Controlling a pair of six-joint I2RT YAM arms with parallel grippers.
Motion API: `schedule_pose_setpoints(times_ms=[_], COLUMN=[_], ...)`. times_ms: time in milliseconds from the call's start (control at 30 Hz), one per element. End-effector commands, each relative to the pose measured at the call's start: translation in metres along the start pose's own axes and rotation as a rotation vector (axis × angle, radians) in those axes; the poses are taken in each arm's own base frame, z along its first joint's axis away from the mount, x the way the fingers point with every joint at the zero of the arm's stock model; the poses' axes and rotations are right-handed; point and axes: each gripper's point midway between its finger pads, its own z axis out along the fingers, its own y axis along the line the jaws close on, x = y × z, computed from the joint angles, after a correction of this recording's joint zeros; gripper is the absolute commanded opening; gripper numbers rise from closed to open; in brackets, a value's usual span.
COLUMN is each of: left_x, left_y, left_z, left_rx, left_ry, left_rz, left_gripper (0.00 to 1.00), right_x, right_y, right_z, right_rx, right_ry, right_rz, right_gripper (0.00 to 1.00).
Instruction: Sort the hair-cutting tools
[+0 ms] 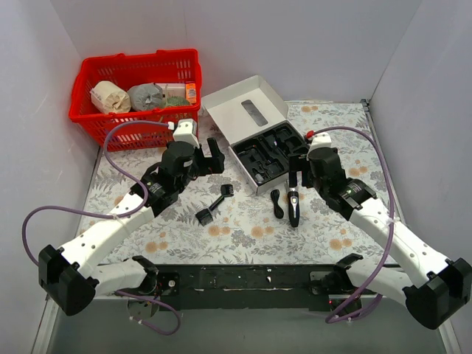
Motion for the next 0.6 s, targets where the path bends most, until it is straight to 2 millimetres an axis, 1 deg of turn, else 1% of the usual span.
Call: schedule_pose_setpoints(times_ms=[0,33,233,333,400,467,500,533,567], left_x=[-0.006,-0.006,-0.001,0.003,0.007,0.01,0.014,0.018,0.022], left_y=[0.007,0.007,0.007,0.007,0.006,0.002,0.001,-0.001,-0.003], left_z=[-0.011,-0.011,-0.012,-0.011,-0.009,-0.009,-0.007,-0.006,-0.004], left_rx=[-0.018,-0.017,-0.012,-0.008,-0.003,0.018,0.025,0.034,0.048], left_ry=[-0.027,-0.026,-0.004,0.008,0.022,0.037,0.048,0.059,0.072], left_rz=[-0.023,-0.022,-0.011,-0.004,-0.002,-0.007,-0.009,-0.017,-0.017], left_gripper=[0.98,0.98,0.98,0.98,0.98,0.98,0.98,0.98,0.98], right_x=[-0.002,0.004,0.015,0.016,0.011,0.015,0.012,0.016,0.016], right_y=[0.003,0.005,0.005,0.006,0.008,0.021,0.026,0.037,0.043], right_z=[0.001,0.003,0.009,0.013,0.015,0.019,0.02,0.021,0.022], right_rx=[0.001,-0.013,-0.01,-0.01,-0.019,-0.075,-0.102,-0.161,-0.187], right_ry=[0.039,0.058,0.077,0.084,0.084,0.118,0.12,0.143,0.148], right_rz=[-0.011,-0.02,-0.03,-0.048,-0.064,-0.073,-0.078,-0.08,-0.08], right_gripper=[0.98,0.98,0.98,0.98,0.98,0.97,0.97,0.96,0.96])
